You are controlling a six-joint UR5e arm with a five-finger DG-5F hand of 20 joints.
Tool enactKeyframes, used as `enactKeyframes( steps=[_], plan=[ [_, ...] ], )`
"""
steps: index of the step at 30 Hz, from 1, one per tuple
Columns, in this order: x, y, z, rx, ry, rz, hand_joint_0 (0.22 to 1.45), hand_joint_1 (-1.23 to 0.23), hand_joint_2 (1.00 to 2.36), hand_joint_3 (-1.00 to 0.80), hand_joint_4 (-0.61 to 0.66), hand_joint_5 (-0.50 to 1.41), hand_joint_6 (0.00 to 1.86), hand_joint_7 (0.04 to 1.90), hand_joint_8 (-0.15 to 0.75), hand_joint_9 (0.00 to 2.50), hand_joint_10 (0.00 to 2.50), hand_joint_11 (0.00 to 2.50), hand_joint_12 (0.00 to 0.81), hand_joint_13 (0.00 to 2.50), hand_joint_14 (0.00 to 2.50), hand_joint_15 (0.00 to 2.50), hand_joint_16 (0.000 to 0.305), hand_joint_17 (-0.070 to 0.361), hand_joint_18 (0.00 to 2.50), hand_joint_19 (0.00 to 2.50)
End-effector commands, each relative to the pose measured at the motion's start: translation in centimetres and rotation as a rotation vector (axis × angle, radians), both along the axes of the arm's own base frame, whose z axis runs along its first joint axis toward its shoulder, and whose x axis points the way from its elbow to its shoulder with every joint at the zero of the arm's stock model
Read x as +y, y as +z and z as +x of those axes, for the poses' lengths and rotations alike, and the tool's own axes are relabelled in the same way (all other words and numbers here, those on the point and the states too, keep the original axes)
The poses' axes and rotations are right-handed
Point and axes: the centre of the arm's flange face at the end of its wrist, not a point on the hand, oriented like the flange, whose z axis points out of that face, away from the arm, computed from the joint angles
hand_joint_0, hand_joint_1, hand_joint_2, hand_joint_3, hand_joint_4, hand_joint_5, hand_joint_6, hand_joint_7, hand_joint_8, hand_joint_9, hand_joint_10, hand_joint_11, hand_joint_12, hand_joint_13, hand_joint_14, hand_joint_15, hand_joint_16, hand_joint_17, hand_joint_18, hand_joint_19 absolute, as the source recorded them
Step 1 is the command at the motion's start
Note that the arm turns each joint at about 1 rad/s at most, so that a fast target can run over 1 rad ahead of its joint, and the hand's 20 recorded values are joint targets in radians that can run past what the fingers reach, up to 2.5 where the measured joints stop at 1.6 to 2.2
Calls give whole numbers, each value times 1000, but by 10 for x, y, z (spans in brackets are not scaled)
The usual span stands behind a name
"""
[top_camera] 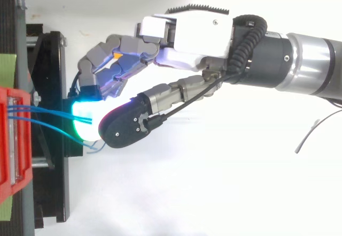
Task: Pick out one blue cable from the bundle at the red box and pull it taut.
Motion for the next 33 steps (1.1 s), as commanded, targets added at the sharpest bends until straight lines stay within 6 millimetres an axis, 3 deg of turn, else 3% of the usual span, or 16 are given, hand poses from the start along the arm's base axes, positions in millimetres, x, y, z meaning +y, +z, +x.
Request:
enactKeyframes(
  steps=[1,6,13,17,30,33],
  plan=[
    [0,0,0,2,0,0,529,-521,1003,-458,88,-209,881,913,274,655,20,621,359,667,20,529,49,111,631,628],
    [0,0,0,3,0,0,522,-522,1002,-470,91,-208,878,918,274,652,23,618,363,669,20,531,50,112,634,626],
    [0,-1,0,5,0,0,569,-609,1020,-227,61,-205,880,973,265,656,22,632,351,664,19,526,47,107,617,627],
    [-1,-1,-1,8,-1,-1,579,-650,1021,-176,48,-213,892,979,259,640,22,622,348,656,19,533,47,106,612,627],
    [-1,-1,-1,9,-1,-1,630,-737,1015,-314,42,-228,908,921,240,612,23,622,335,659,21,519,46,103,637,590],
    [-1,-1,-1,9,-3,-1,608,-673,1010,-388,49,-226,909,926,246,631,23,626,337,673,21,525,46,103,645,599]
  ],
)
